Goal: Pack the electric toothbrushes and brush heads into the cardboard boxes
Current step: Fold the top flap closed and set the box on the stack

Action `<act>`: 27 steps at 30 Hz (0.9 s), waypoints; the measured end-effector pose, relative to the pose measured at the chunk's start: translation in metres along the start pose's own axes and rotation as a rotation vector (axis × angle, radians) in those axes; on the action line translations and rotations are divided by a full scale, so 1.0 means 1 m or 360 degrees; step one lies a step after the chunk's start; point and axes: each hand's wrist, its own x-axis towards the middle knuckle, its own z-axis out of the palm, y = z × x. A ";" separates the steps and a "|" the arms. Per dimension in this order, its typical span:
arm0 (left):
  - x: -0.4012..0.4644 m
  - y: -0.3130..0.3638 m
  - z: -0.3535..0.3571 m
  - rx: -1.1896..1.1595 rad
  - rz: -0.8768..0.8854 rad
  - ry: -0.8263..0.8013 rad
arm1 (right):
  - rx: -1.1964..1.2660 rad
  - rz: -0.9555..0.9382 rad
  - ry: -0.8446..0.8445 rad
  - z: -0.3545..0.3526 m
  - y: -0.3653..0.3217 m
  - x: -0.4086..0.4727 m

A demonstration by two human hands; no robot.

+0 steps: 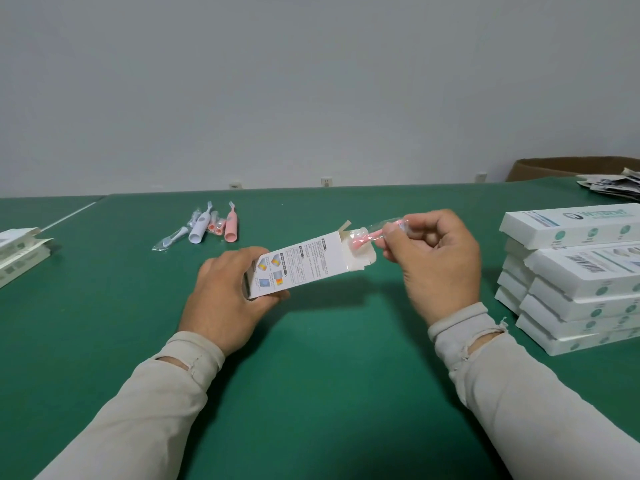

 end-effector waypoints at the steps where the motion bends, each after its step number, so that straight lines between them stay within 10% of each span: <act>1: 0.000 0.000 0.000 0.0023 0.0023 -0.0021 | -0.0072 0.0011 -0.0012 0.001 0.002 -0.001; 15: -0.002 0.003 0.000 0.0010 0.0058 -0.0046 | -0.0694 -0.0026 -0.0172 0.003 0.015 -0.010; 27: -0.005 0.009 -0.002 0.0041 0.0120 -0.0080 | -0.0553 0.0326 -0.1416 0.000 0.005 -0.014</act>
